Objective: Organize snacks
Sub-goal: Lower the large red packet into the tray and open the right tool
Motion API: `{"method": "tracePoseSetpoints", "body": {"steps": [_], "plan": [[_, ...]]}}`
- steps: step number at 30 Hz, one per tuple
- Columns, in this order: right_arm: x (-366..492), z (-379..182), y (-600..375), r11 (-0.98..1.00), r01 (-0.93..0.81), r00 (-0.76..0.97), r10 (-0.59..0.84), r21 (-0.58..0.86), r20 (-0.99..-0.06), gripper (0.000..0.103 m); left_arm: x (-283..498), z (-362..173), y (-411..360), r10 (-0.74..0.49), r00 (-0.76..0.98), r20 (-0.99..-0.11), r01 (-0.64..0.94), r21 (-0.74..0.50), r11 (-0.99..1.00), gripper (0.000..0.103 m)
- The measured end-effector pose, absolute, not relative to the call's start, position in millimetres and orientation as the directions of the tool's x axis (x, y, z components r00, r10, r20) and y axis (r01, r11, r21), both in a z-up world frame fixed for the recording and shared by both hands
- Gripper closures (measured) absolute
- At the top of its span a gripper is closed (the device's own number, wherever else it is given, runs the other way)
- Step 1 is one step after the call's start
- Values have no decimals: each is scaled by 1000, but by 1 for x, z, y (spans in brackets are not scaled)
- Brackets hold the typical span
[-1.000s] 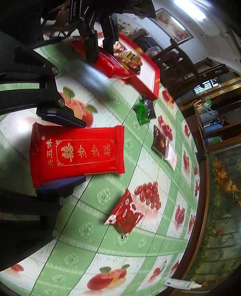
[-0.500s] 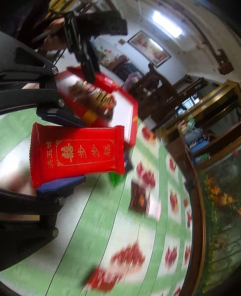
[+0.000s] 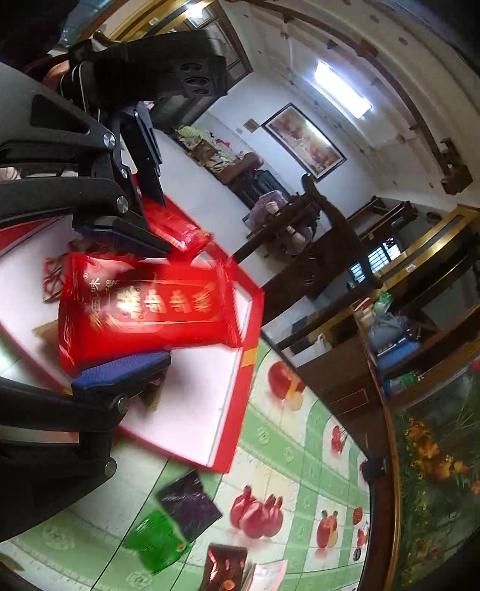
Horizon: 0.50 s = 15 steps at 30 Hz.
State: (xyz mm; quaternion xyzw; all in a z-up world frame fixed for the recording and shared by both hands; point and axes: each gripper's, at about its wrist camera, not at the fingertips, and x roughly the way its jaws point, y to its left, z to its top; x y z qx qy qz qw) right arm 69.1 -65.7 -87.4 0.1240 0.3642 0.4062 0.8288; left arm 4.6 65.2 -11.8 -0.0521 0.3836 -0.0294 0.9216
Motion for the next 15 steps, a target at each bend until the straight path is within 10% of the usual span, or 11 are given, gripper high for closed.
{"method": "tracePoseSetpoints", "body": {"steps": [15], "plan": [[89,-90,-160,798,-356,606,594,487,-530,33,-30,-13,33,-162,669,-725,178,-56,982,52]]}}
